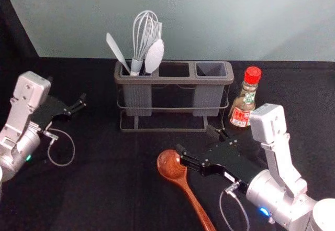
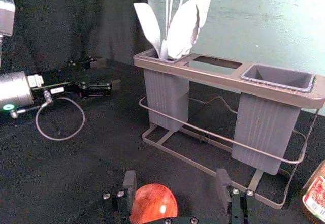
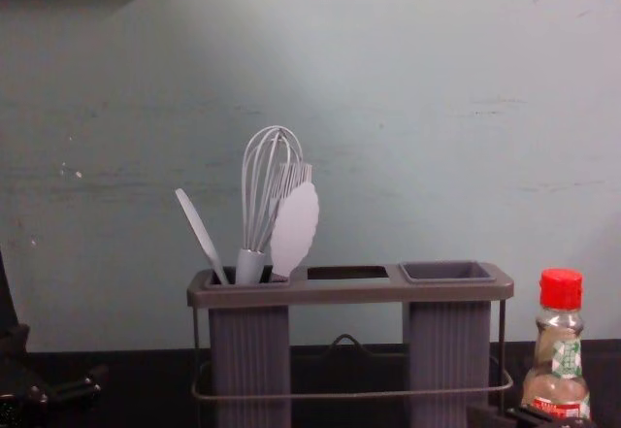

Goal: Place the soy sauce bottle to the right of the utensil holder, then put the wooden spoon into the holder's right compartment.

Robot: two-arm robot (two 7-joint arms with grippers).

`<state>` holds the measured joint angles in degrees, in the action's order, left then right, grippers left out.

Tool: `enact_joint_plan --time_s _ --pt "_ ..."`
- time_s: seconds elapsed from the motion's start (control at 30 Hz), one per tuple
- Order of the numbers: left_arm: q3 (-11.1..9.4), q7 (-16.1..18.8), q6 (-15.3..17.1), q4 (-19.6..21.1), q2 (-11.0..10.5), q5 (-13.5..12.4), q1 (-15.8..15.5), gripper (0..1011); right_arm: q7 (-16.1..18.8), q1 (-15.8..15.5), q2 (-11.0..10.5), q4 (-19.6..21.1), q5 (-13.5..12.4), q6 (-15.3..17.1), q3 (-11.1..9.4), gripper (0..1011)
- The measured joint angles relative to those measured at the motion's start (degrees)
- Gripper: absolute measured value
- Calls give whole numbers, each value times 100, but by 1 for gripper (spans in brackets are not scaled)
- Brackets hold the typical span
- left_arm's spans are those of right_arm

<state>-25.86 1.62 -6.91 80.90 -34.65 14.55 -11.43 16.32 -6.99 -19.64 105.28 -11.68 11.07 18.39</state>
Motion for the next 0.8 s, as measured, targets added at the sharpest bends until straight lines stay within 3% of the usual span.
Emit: enact_joint_plan --time_s 0.37,0.5,0.8 --pt "0 0 0 0 0 0 0 1011 -14 -1 0 8 2 6 0 1002" --pt "0 0 0 0 0 0 0 1011 -2 72 -6 10 -13 256 34 1003" --pt "0 0 0 0 0 0 0 1011 -93 504 65 157 131 1754 374 1003"
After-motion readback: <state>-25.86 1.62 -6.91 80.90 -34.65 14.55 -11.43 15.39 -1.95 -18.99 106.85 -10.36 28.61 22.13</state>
